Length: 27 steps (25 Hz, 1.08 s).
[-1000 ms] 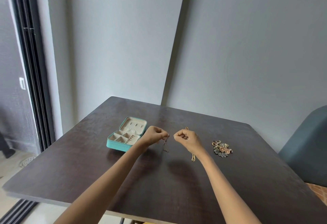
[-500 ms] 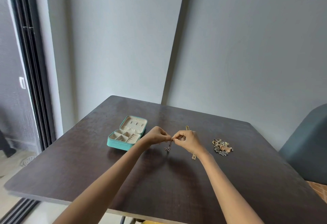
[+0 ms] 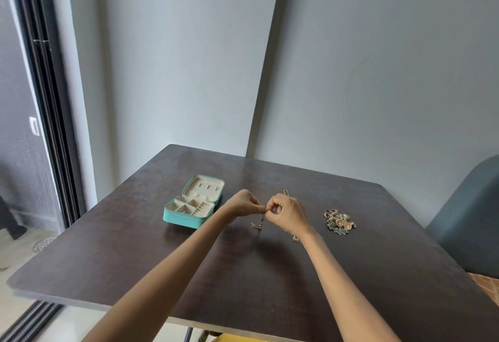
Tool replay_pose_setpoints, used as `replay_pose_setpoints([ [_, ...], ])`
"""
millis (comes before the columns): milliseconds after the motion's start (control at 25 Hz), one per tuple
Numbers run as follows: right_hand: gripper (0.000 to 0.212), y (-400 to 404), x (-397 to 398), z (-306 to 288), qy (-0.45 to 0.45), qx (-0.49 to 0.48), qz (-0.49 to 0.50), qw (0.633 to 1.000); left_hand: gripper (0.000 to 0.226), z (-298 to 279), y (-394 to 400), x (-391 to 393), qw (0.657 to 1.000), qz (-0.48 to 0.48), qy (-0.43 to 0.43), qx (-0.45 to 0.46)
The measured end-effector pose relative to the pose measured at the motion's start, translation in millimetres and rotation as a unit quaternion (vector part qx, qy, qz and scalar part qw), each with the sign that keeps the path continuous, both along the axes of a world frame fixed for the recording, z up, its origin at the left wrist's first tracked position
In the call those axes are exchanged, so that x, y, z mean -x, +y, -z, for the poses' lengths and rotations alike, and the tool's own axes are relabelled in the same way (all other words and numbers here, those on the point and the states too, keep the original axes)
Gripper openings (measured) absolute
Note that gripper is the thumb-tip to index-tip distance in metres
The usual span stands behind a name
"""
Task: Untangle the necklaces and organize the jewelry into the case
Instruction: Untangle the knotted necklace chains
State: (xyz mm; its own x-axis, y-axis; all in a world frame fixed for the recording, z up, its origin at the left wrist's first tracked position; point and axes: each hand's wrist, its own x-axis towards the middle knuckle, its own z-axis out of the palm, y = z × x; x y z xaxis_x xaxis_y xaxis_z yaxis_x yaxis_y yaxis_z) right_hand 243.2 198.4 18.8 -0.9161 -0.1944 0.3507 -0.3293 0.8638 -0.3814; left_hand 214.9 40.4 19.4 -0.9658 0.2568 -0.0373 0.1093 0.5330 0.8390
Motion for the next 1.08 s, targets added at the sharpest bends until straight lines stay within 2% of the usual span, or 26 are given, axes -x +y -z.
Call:
replay_pose_setpoints([
  [160,0.011,0.1,-1.4,2.5,-0.008,0.006,-0.002,1.0,0.022,3.9,-5.2,-1.2,0.999,-0.014,-0.018,-0.038],
  [320,0.005,2.8,0.7,8.3,-0.006,0.07,-0.017,0.997,0.024,5.0,-11.0,-2.7,0.997,-0.024,-0.028,-0.067],
  [440,0.004,4.2,-0.8,6.4,-0.019,0.076,-0.029,0.997,0.023,8.3,-12.5,-2.5,0.996,-0.025,-0.032,-0.076],
  [680,0.001,1.9,-4.5,3.9,-0.01,0.016,-0.012,1.0,0.022,15.4,-6.9,-4.1,0.996,-0.023,-0.045,-0.074],
  [920,0.01,-3.0,-2.6,2.6,0.031,-0.095,-0.023,0.995,0.022,21.0,-1.3,-4.8,0.997,-0.015,-0.042,-0.063],
  [1000,0.011,-4.1,-4.1,6.4,0.041,-0.098,-0.026,0.994,0.025,22.3,-2.2,-4.5,0.997,-0.019,-0.041,-0.064],
  [1080,0.01,-4.6,-3.3,10.2,0.036,-0.06,-0.012,0.997,0.026,18.8,-3.2,-5.5,0.997,-0.015,-0.045,-0.067],
])
